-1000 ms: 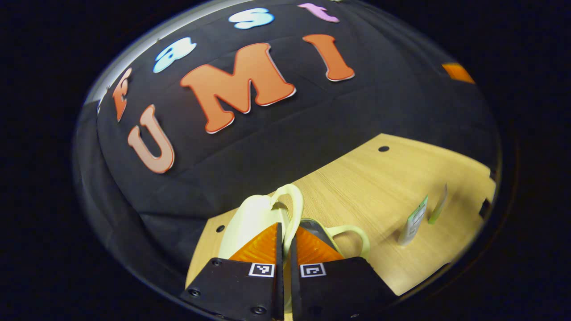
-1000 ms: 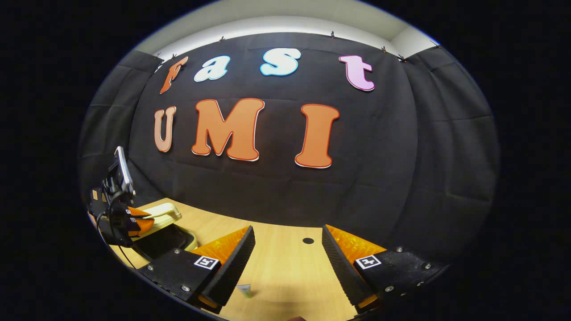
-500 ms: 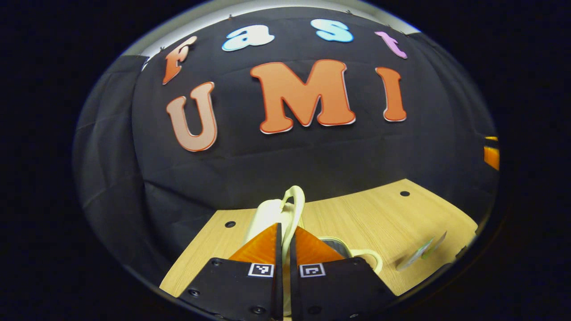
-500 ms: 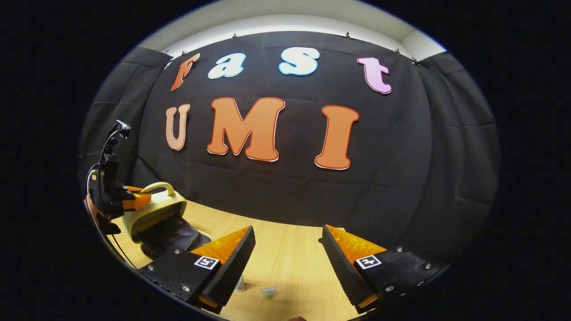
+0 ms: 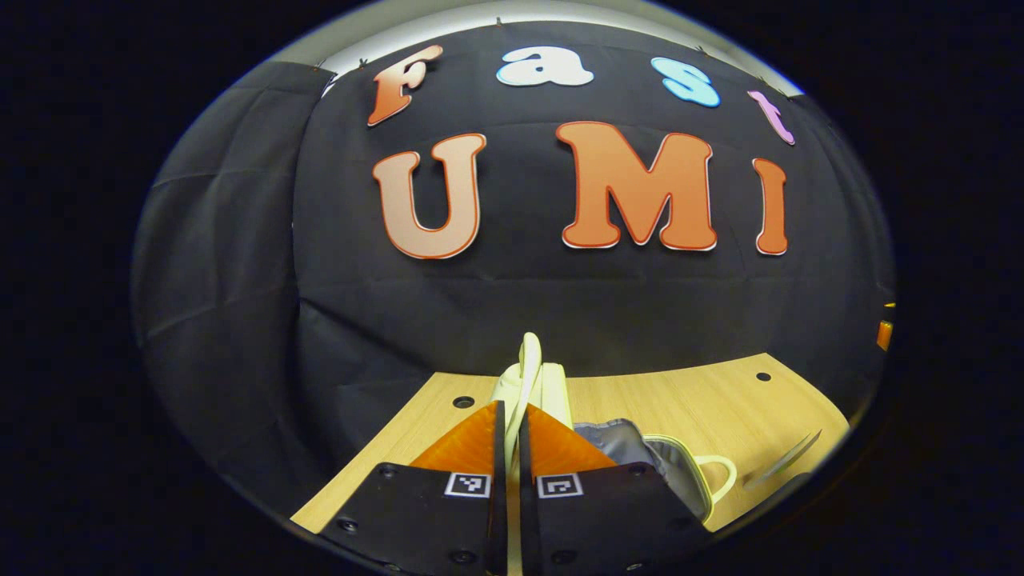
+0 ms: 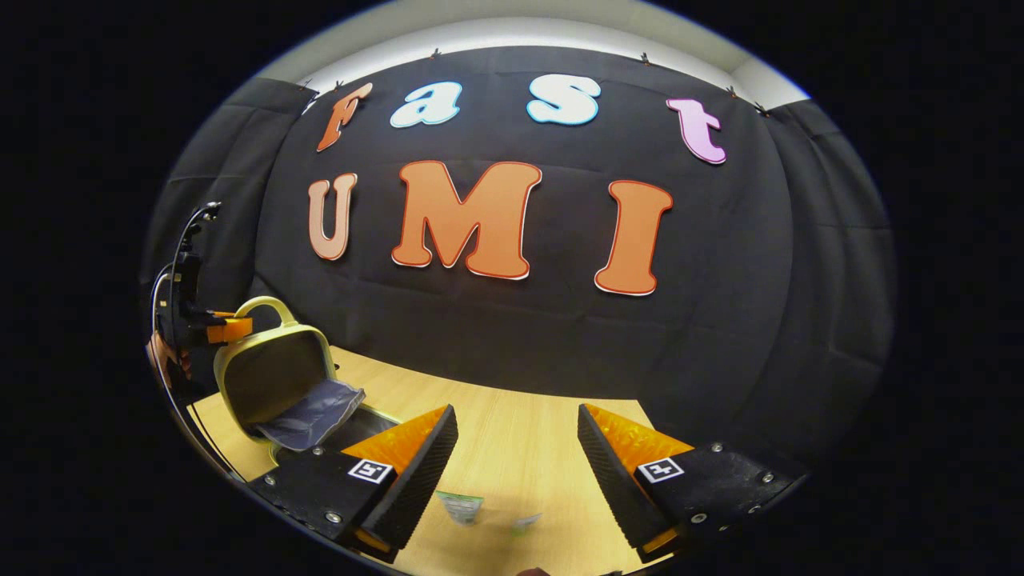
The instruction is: First open the suitcase, pack the skin care products into it, and then close the suitcase.
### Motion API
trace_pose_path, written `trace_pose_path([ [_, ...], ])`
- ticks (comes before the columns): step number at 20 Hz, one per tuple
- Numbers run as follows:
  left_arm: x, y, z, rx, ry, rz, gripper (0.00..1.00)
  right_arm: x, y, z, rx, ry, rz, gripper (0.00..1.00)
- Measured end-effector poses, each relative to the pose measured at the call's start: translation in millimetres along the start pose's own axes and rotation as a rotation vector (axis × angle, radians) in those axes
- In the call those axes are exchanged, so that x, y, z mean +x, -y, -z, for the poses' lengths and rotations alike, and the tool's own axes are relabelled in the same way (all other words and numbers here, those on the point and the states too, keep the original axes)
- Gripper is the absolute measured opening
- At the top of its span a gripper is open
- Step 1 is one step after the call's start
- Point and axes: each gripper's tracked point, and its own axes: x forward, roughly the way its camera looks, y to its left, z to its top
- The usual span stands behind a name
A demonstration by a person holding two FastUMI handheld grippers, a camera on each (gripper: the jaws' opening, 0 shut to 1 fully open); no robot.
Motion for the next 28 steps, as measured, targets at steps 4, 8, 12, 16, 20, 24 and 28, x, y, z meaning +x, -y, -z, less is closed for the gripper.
trace_pose_path([
  [4, 13, -57, 20, -0.020, -0.038, -0.057, 0.07, 6, -24, -1, 0.019, -0.017, -0.003, 0.95],
  [8, 26, -110, 53, -0.041, -0.090, -0.126, 0.07, 6, -40, 3, 0.009, -0.049, -0.002, 0.95],
  [12, 35, -156, 100, -0.120, -0.169, -0.182, 0.07, 9, -56, 3, -0.007, -0.071, -0.009, 0.95],
  [16, 43, -189, 150, -0.157, -0.265, -0.226, 0.07, 9, -63, 8, -0.019, -0.091, -0.009, 0.95],
  [20, 50, -202, 189, -0.157, -0.352, -0.242, 0.07, 6, -65, 13, -0.017, -0.118, 0.003, 0.95],
  [24, 50, -207, 203, -0.179, -0.380, -0.281, 0.09, 3, -63, 20, -0.008, -0.138, 0.012, 0.96],
  [28, 44, -202, 182, -0.104, -0.316, -0.307, 0.18, 4, -59, 23, -0.003, -0.136, 0.005, 0.96],
])
